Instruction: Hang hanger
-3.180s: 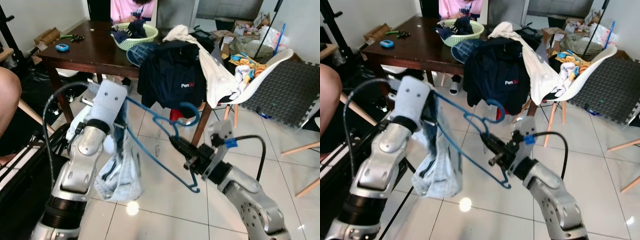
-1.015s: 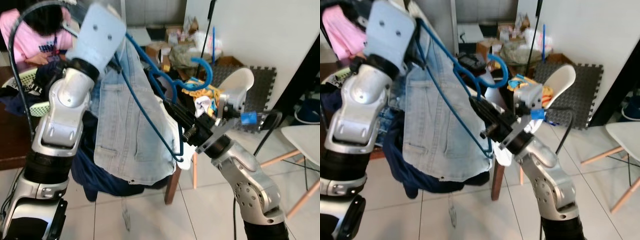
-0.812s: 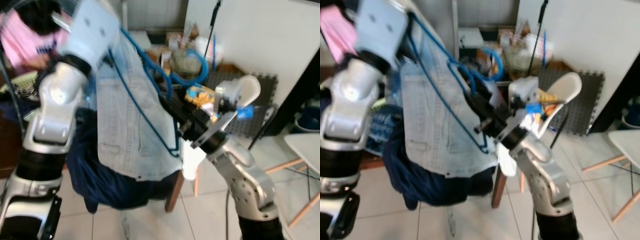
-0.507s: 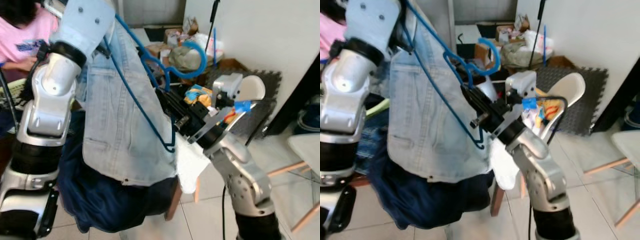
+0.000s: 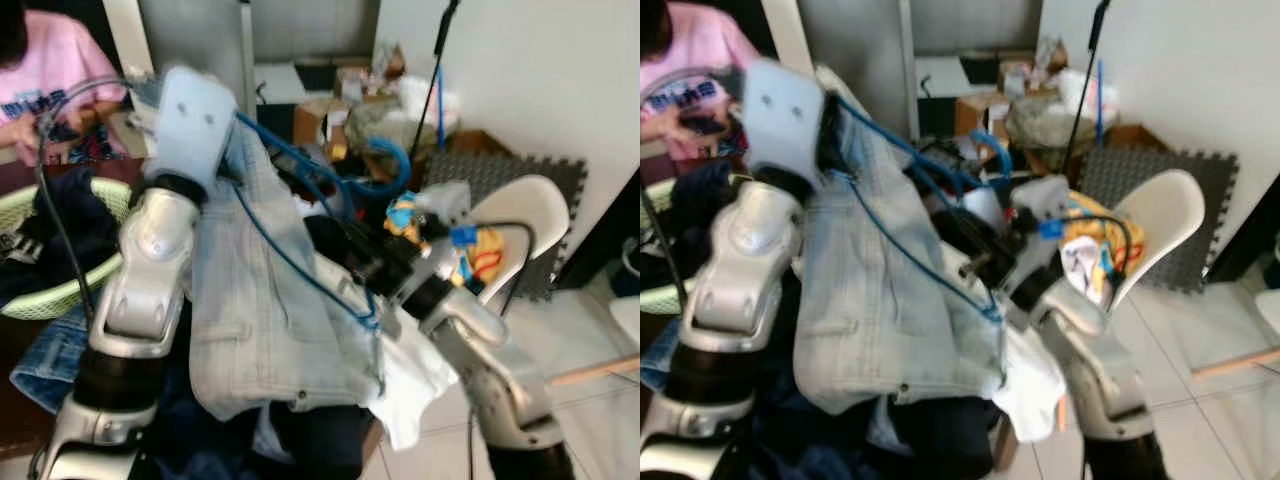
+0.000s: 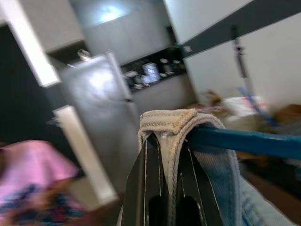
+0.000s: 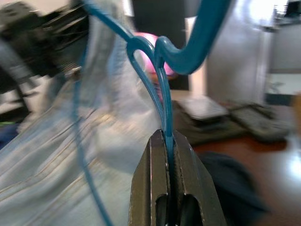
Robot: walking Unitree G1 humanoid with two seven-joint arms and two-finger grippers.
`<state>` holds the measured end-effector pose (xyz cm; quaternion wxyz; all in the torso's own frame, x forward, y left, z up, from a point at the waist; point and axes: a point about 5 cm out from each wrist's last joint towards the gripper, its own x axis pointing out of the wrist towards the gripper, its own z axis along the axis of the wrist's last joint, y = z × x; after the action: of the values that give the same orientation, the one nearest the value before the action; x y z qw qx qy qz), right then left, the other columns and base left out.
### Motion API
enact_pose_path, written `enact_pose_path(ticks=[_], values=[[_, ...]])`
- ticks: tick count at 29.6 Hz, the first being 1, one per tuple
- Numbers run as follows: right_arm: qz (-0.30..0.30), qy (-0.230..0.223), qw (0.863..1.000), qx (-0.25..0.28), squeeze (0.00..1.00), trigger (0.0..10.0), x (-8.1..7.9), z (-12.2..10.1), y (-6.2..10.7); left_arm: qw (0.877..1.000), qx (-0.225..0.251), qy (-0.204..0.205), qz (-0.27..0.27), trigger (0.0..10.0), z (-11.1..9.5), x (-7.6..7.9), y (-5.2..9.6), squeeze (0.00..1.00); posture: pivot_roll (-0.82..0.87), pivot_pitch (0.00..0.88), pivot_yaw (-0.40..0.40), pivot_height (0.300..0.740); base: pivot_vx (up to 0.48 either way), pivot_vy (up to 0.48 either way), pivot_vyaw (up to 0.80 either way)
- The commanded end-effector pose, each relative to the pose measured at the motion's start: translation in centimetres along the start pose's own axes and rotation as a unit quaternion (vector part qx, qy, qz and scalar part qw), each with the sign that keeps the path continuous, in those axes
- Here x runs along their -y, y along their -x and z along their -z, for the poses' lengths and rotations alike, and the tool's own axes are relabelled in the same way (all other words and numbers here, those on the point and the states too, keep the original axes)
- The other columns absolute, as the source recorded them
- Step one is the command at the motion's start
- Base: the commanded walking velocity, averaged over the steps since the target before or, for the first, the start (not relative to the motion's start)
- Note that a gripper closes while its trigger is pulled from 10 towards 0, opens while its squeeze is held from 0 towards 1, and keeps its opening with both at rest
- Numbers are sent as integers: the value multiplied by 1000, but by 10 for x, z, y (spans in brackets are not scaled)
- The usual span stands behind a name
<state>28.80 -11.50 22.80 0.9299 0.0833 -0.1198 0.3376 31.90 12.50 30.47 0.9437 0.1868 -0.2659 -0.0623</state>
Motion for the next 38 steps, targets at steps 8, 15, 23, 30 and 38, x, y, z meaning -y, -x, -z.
enact_pose_path(ticks=[8, 15, 23, 30, 38], values=[[-22, -1, 1000, 7, 0, 10000, -10, -1, -9, 996, 56, 20, 69, 10000, -21, 8, 6, 1000, 51, 77, -45, 740, 0, 0, 0], [-23, 0, 1000, 5, 0, 10000, -9, -1, -8, 990, 88, -5, 106, 10000, -34, 10, 17, 1000, 53, 77, -46, 740, 0, 0, 0], [-22, 1, 1000, 3, 0, 10000, -8, -1, -9, 987, 85, -10, 138, 10000, -37, 17, 30, 1000, 58, 77, -48, 740, 0, 0, 0], [-24, 3, 1000, 1, 0, 10000, -7, 0, -8, 993, 22, -112, -37, 10000, -20, -34, 34, 0, 60, 77, -49, 740, 0, 0, 0], [-23, 4, 1000, 1, 0, 10000, -6, -1, -7, 988, 7, -131, -83, 10000, -15, -57, 29, 0, 59, 73, -53, 740, 0, 0, 0]])
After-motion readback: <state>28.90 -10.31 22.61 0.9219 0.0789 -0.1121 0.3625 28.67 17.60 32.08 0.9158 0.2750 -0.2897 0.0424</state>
